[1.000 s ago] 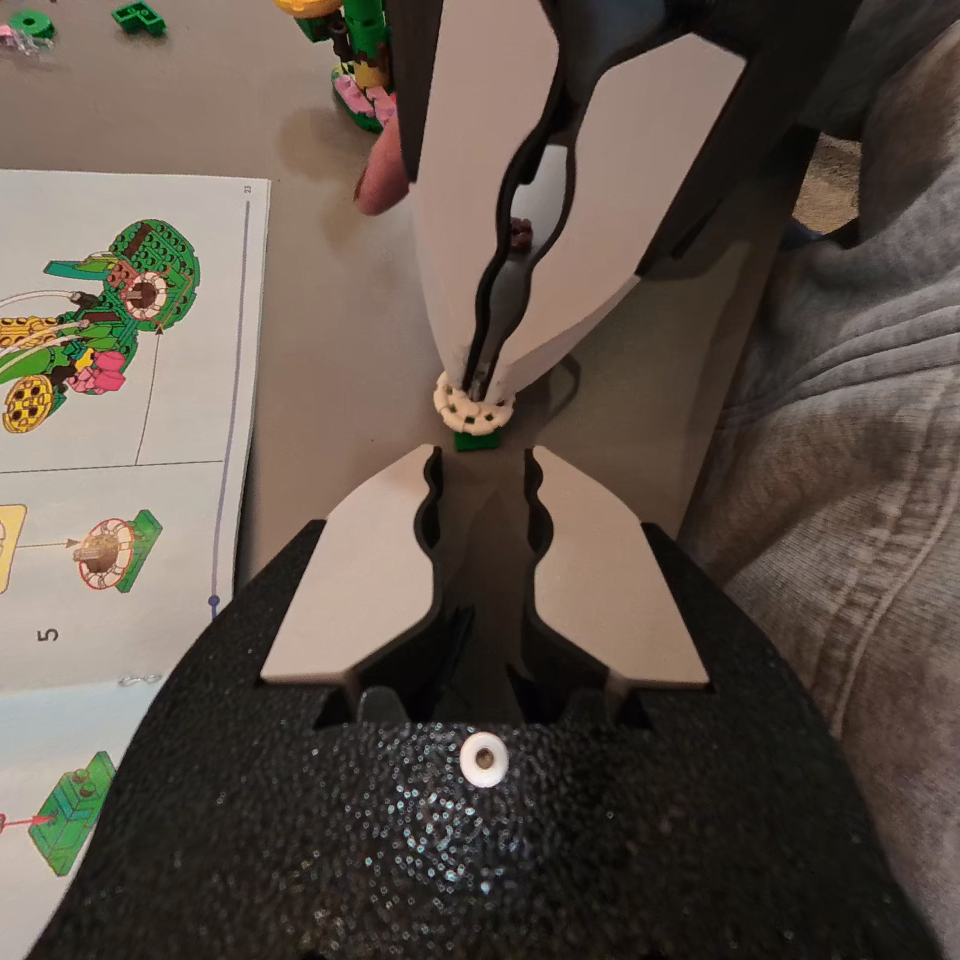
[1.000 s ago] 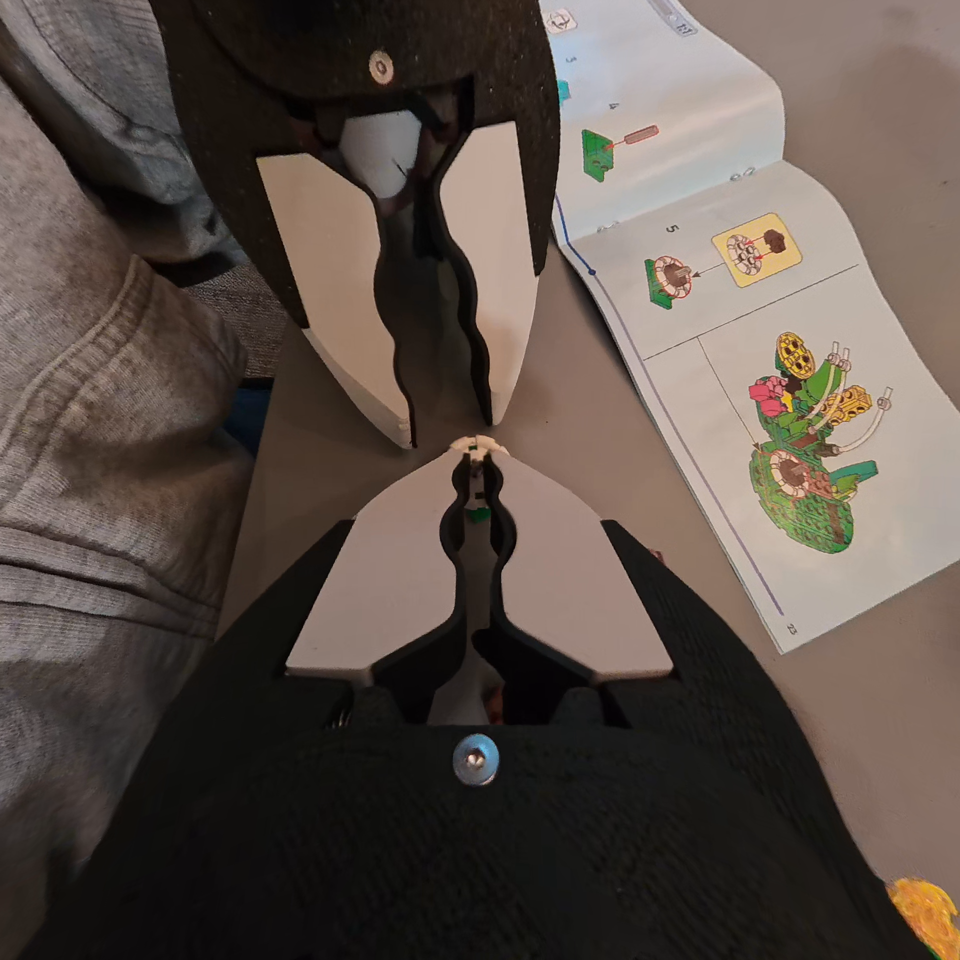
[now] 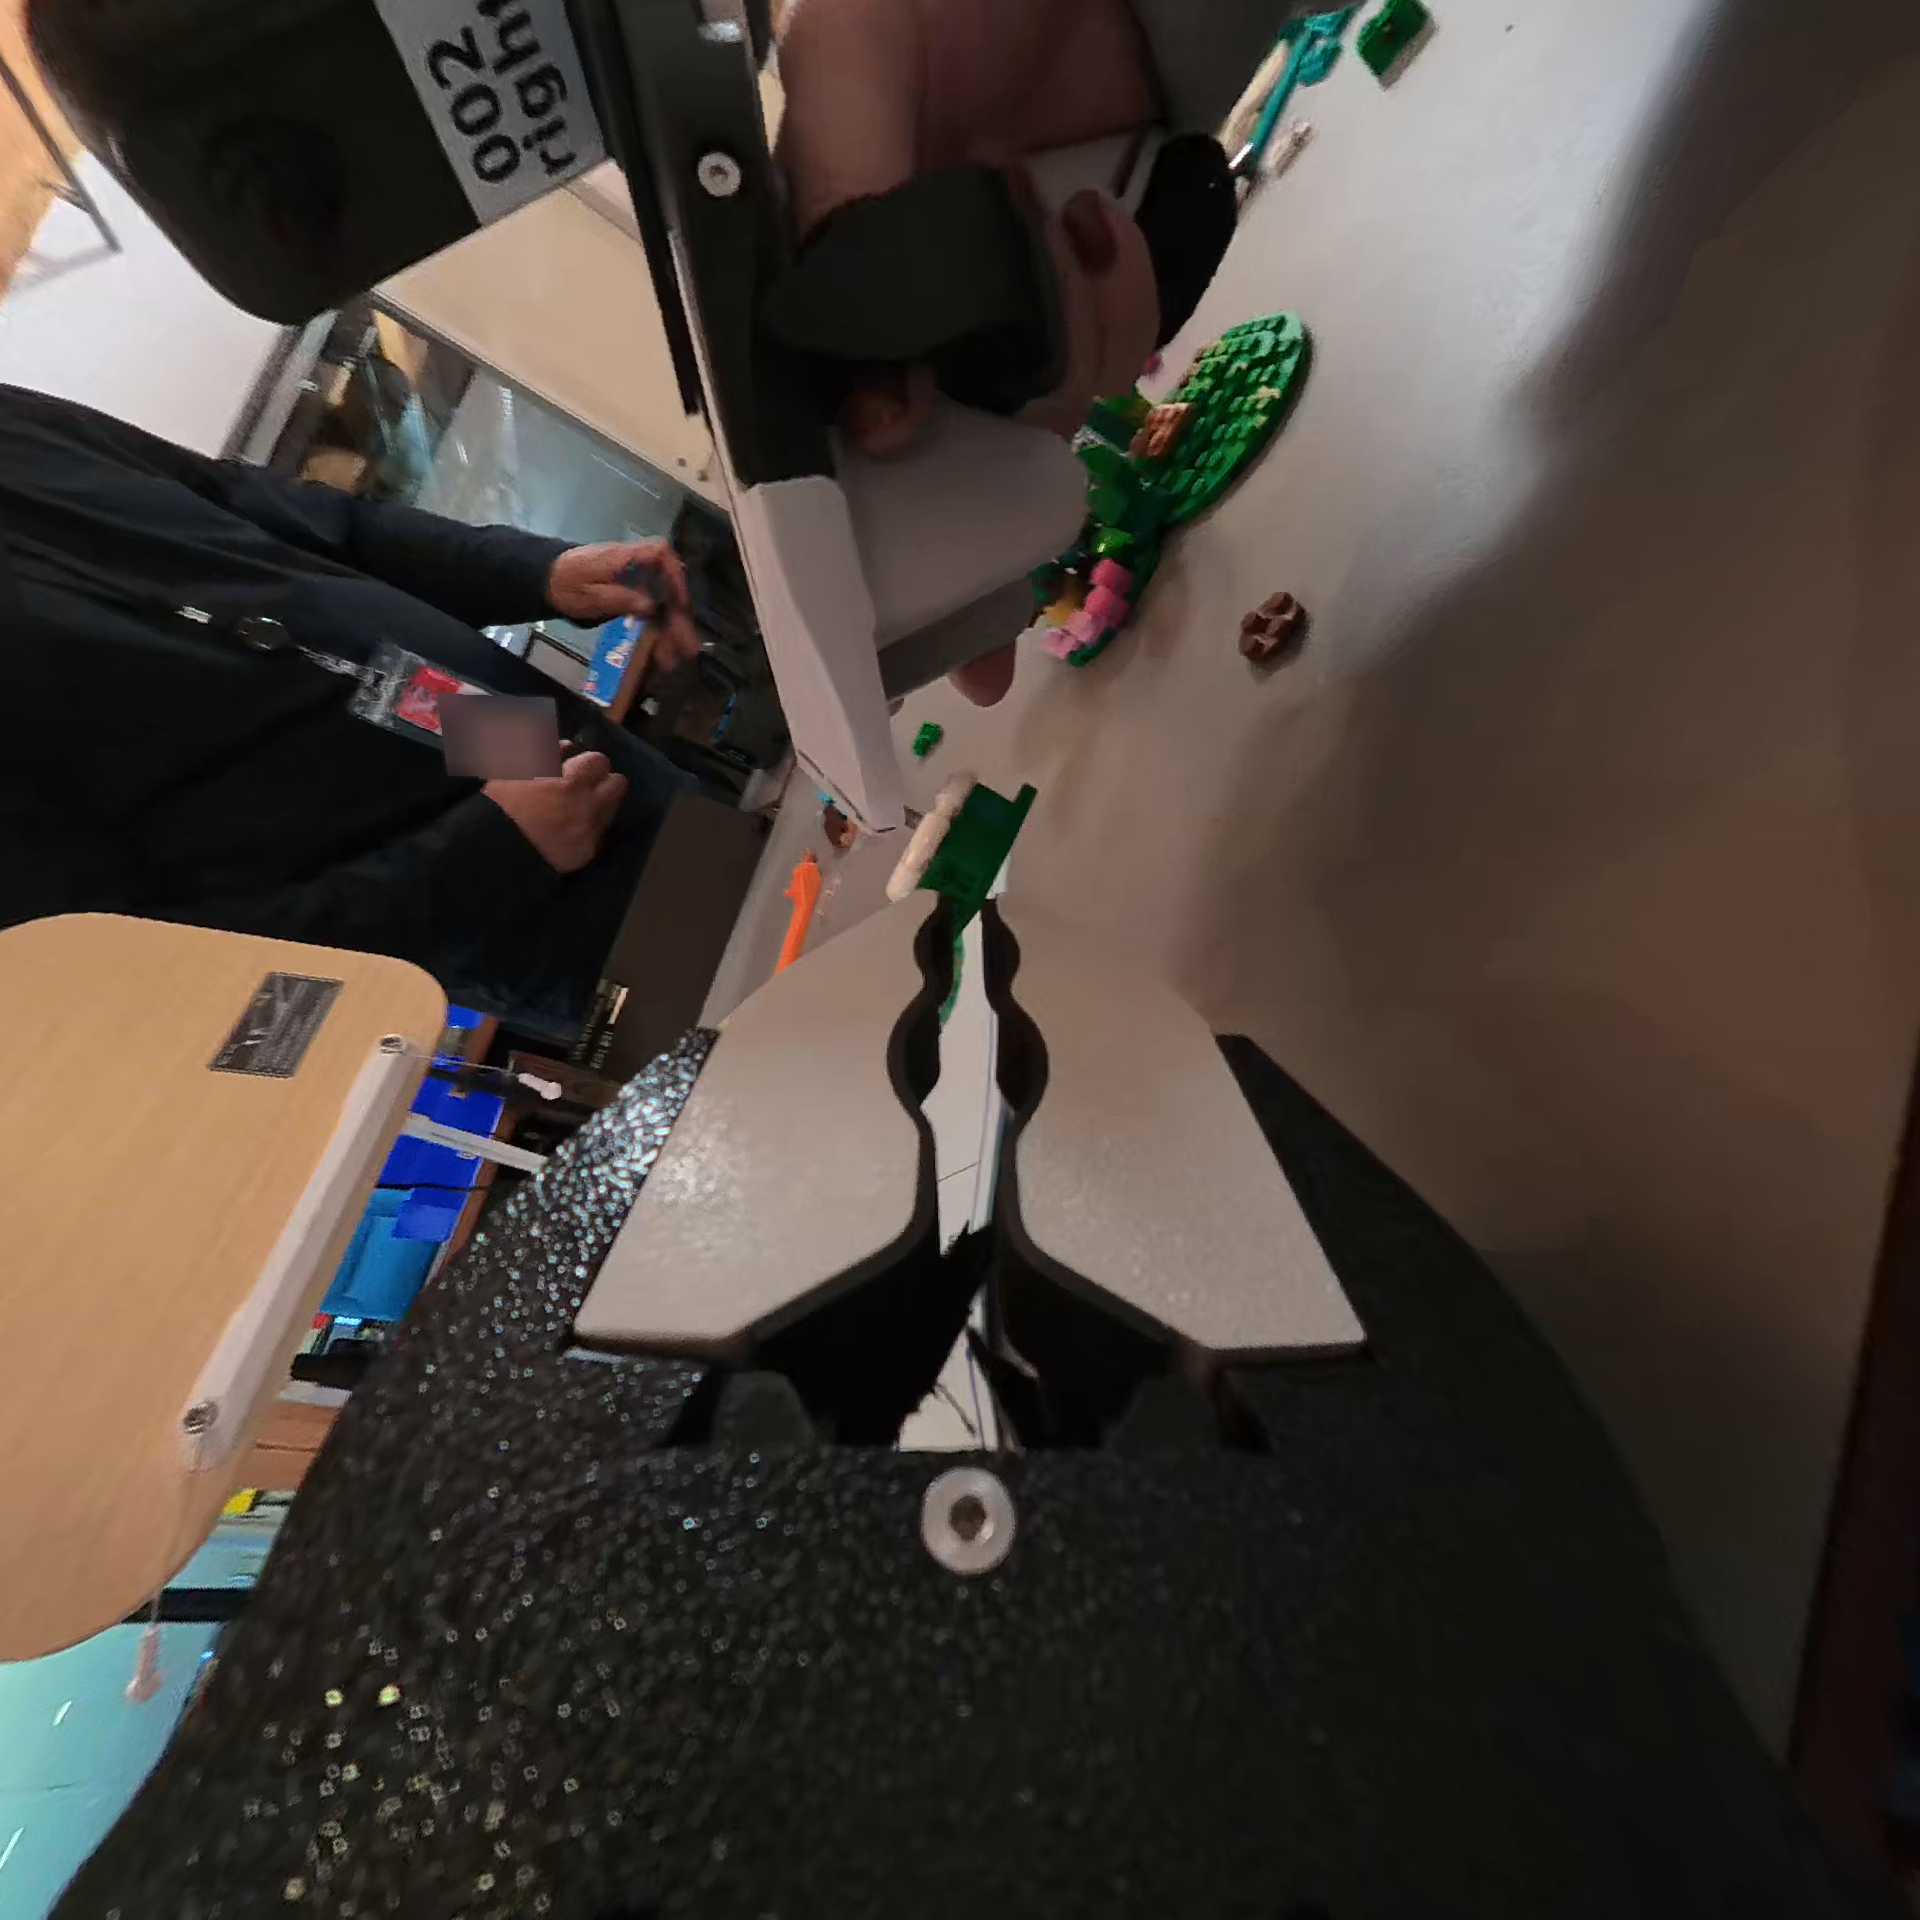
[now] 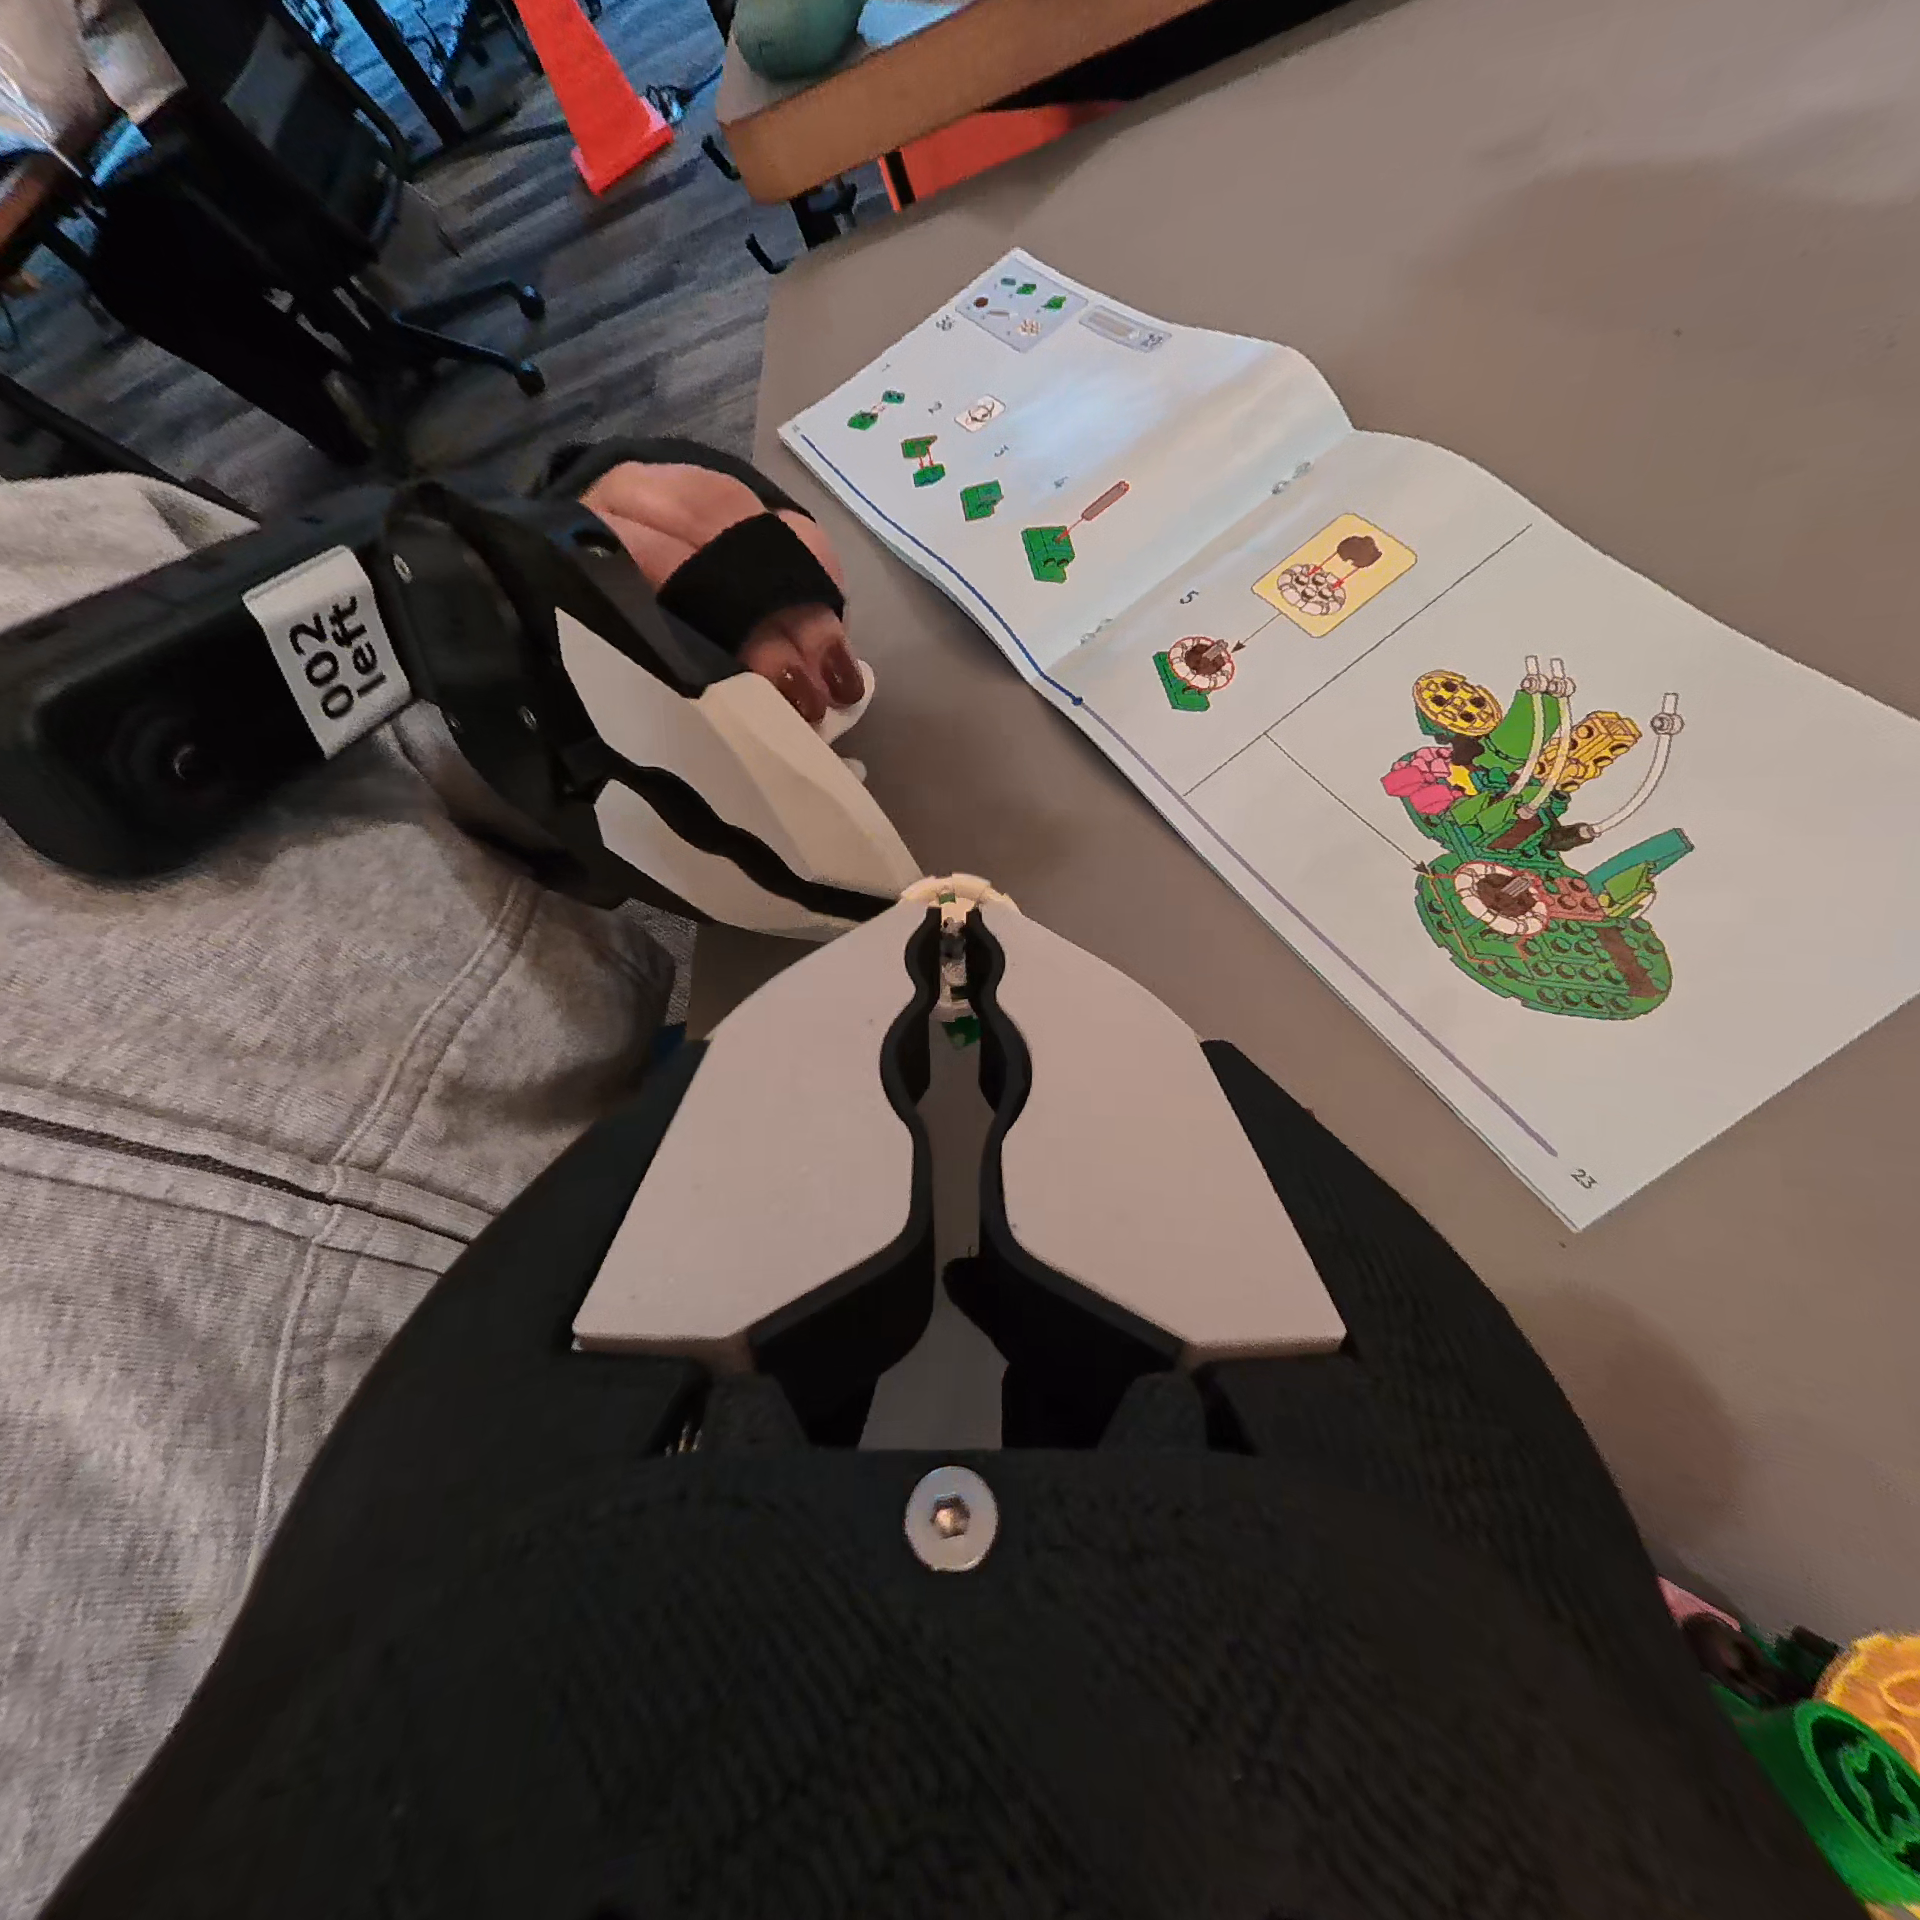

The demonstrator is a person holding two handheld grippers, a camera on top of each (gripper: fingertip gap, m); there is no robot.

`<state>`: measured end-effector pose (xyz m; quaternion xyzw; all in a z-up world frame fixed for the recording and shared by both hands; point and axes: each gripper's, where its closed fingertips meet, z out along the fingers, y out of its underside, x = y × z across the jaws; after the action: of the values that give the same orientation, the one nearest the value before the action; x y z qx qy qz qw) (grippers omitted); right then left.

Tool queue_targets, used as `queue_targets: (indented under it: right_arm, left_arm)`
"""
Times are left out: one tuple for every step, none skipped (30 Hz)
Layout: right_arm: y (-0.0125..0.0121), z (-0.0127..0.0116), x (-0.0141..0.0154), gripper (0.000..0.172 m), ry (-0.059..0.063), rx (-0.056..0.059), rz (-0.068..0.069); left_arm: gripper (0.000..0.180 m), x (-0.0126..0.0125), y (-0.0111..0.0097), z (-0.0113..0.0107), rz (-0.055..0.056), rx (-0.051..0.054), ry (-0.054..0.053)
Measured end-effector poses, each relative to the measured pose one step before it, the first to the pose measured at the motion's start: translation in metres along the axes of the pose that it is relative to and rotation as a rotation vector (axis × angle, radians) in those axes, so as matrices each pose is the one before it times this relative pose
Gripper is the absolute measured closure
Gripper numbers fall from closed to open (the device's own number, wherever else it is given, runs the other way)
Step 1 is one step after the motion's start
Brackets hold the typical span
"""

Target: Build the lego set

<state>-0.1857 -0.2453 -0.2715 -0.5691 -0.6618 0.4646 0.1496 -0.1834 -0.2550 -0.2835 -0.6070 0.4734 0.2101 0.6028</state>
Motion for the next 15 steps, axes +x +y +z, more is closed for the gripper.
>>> queue_targets:
  right_arm:
    - [-0.00085, -0.00013, -0.00048, 0.17, -0.0052, 0.0028, 0.0038]
    - [-0.0005, 0.00016, -0.00036, 0.169, -0.0028, 0.0017, -0.0001]
    - [-0.00039, 0.00025, -0.00007, 0.169, 0.0008, 0.001, -0.0014]
    - [-0.00023, 0.00016, -0.00007, 0.169, -0.0005, 0.0003, -0.0009]
    - [-0.00046, 0.00001, -0.00009, 0.17, -0.0007, 0.0013, -0.0009]
    - [-0.00044, -0.00022, -0.00005, 0.169, -0.0007, 0.0024, -0.0003]
    - [-0.00045, -0.00041, -0.00039, 0.17, -0.0039, 0.0027, 0.0019]
    - [-0.00047, -0.00028, -0.00085, 0.17, -0.0076, 0.0024, 0.0042]
    - [-0.0002, -0.0001, -0.00029, 0.17, -0.0028, 0.0012, 0.0039]
    - [-0.00009, -0.00004, 0.00031, 0.169, 0.002, 0.0011, 0.0001]
    - [-0.00055, -0.00015, -0.00013, 0.169, -0.0002, 0.0037, -0.0001]
    - [-0.00041, 0.00013, -0.00072, 0.169, -0.0041, 0.0026, 0.002]
    - [-0.00079, 0.00022, -0.00064, 0.17, -0.0028, 0.0059, 0.0008]
    - [-0.00094, -0.00007, -0.00031, 0.17, 0.0024, 0.0072, -0.0036]
    - [-0.0004, -0.00145, 0.00145, 0.169, 0.016, 0.0041, -0.0148]
  left_arm:
    - [0.176, -0.00024, 0.00024, -0.00008, 0.0002, -0.0002, -0.0036]
    - [0.176, -0.00036, 0.00022, -0.00021, 0.0028, -0.0007, -0.0055]
    - [0.176, -0.00044, 0.00048, -0.00005, 0.0081, -0.0019, -0.0069]
    - [0.176, -0.0003, 0.00032, -0.0001, 0.0082, -0.0015, -0.0064]
    - [0.176, -0.00058, -0.00004, 0.00001, 0.0031, 0.0007, -0.0072]
    - [0.175, -0.00132, -0.00026, -0.00012, -0.0007, 0.0013, -0.0103]
    - [0.17, -0.00205, -0.00029, -0.00001, -0.0008, 0.0026, -0.0144]
    - [0.165, -0.0011, -0.00024, 0.0001, 0.0, 0.0017, -0.0049]
    - [0.164, -0.00011, -0.00012, 0.0001, -0.0002, 0.0009, 0.0009]
    - [0.174, 0.0011, -0.00008, 0.00012, 0.0032, -0.0001, 0.0072]
    - [0.176, 0.00127, -0.00067, 0.00016, 0.0026, 0.0024, 0.0077]
    - [0.177, 0.00125, -0.00124, 0.00023, 0.0016, 0.0039, 0.0071]
    - [0.178, 0.00105, -0.00088, 0.00054, -0.0012, 0.0009, 0.0072]
    - [0.178, -0.00086, -0.00009, 0.00047, -0.0052, -0.0026, -0.0051]
    - [0.178, -0.00151, 0.00104, 0.00022, -0.0055, -0.0081, -0.0054]
